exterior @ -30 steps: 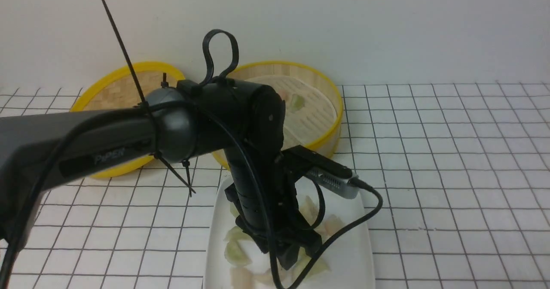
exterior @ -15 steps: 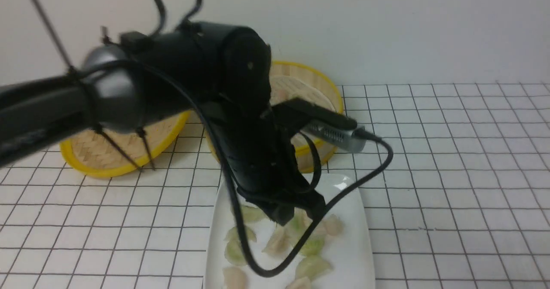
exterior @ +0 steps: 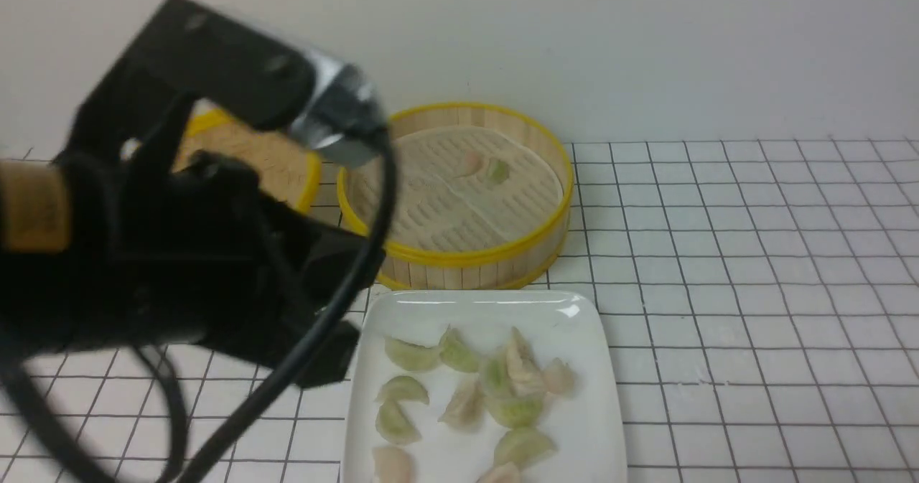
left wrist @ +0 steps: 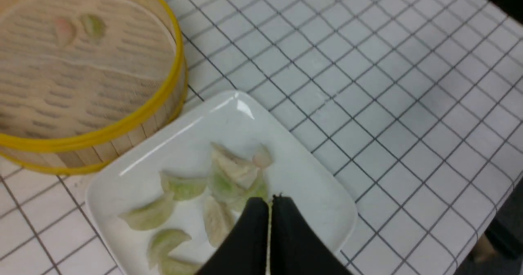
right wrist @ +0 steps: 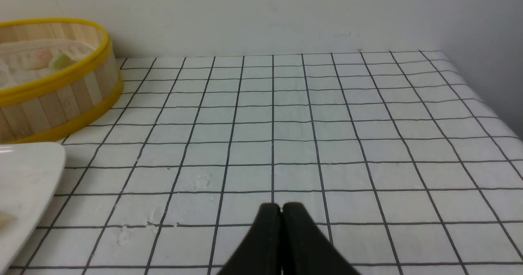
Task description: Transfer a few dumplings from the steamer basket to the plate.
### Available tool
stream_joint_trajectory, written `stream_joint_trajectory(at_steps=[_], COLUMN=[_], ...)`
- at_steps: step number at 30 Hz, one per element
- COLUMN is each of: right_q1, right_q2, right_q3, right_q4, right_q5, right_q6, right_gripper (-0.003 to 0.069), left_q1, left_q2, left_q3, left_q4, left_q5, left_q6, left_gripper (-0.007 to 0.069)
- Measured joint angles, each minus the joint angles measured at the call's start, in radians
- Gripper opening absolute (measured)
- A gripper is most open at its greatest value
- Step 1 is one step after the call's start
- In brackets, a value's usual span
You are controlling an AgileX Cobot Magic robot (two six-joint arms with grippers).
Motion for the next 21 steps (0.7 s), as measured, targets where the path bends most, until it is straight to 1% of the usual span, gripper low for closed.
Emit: stream_joint_trajectory(at_steps=[3,6,13,18,21], right_q1=[0.000,0.000,0.000,0.000,0.000], right_q2=[0.000,0.000,0.000,0.000,0.000], right_q3=[0.000,0.000,0.000,0.000,0.000], right_q4=[0.000,0.000,0.000,0.000,0.000], right_q5=[0.000,0.000,0.000,0.000,0.000], right_q6=[0.000,0.000,0.000,0.000,0.000], right_gripper=[-0.0015,-0.0015,-0.0015,-0.0015,-0.0015], left_q1=[0.000,0.000,0.000,0.000,0.000], left_q2=[-0.160,-0.268,-0.459,-0.509,-0.513], left_q3=[0.131,0.196,0.225,0.225,0.232], left_q4=[0.000,0.000,0.000,0.016,0.050], left_q5=[-0.095,-0.107,-0.065,-0.049,-0.054], left_q6=[0.000,0.000,0.000,0.017,0.033], left_gripper=[-0.0006,-0.0006,-0.0006,-0.0006,-0.0006])
